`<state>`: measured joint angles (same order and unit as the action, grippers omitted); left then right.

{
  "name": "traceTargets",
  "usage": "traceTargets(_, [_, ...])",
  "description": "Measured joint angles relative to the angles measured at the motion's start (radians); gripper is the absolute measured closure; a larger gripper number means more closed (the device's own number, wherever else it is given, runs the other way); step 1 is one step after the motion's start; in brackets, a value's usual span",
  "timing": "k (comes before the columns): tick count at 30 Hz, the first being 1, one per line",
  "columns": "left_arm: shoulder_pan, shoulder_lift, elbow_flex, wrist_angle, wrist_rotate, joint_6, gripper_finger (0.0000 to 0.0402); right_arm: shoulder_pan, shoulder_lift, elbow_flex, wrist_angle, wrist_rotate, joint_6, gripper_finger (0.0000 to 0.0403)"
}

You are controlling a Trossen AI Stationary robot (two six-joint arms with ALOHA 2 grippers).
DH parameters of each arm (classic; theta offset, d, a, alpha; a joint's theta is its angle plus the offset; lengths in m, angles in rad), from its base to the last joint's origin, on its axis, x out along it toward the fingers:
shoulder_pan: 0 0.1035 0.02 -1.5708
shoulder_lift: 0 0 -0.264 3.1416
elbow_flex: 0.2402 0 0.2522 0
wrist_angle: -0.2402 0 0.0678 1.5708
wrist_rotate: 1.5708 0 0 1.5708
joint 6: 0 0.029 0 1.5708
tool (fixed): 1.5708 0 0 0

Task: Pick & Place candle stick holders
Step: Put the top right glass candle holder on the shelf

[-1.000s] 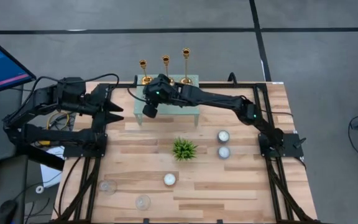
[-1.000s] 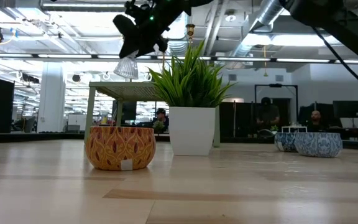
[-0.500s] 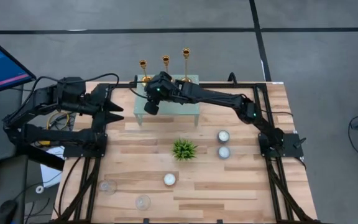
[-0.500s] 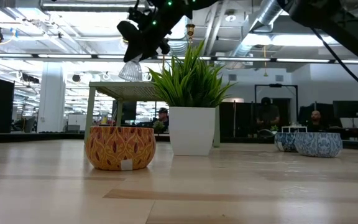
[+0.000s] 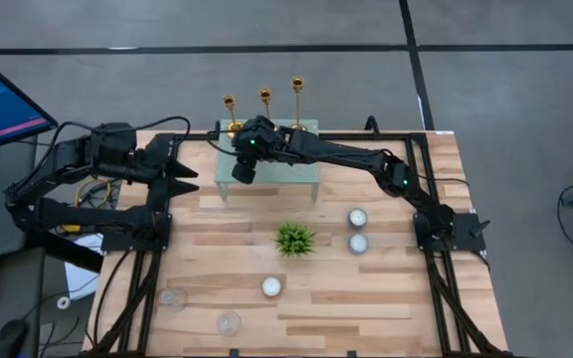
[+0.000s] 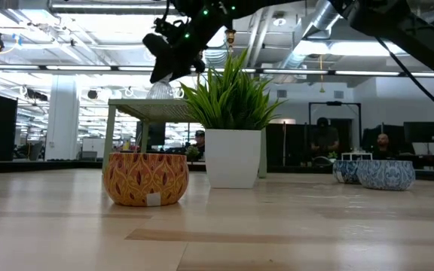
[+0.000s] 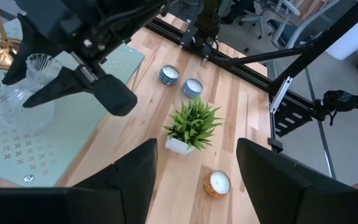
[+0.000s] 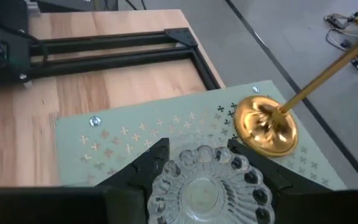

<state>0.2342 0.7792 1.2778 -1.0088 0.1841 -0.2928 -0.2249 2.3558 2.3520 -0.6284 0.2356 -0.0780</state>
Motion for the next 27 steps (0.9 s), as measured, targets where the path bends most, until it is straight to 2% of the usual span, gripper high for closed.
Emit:
traceTargets(11, [0.0,0.0,0.0,0.008,0.0,0.0,0.0181,0.0,0.003,-0.001,0.031,-0.001,-0.005,0.0217])
traceTargets(17, [0.0,0.002,0.0,0.009,-0.005,0.001,0.0181,-0.006,-0.005,0.001,0.033,-0.005,-0.011,0.0162])
traceTargets(22, [0.0,0.009,0.0,0.015,-0.105,0.014,0.0181,-0.008,-0.071,0.002,0.023,-0.009,-0.011,0.0114])
traceTargets(27, [0.0,0.034,0.0,0.022,-0.196,0.03,0.0181,-0.006,-0.174,0.002,-0.043,-0.027,-0.011,0.0094])
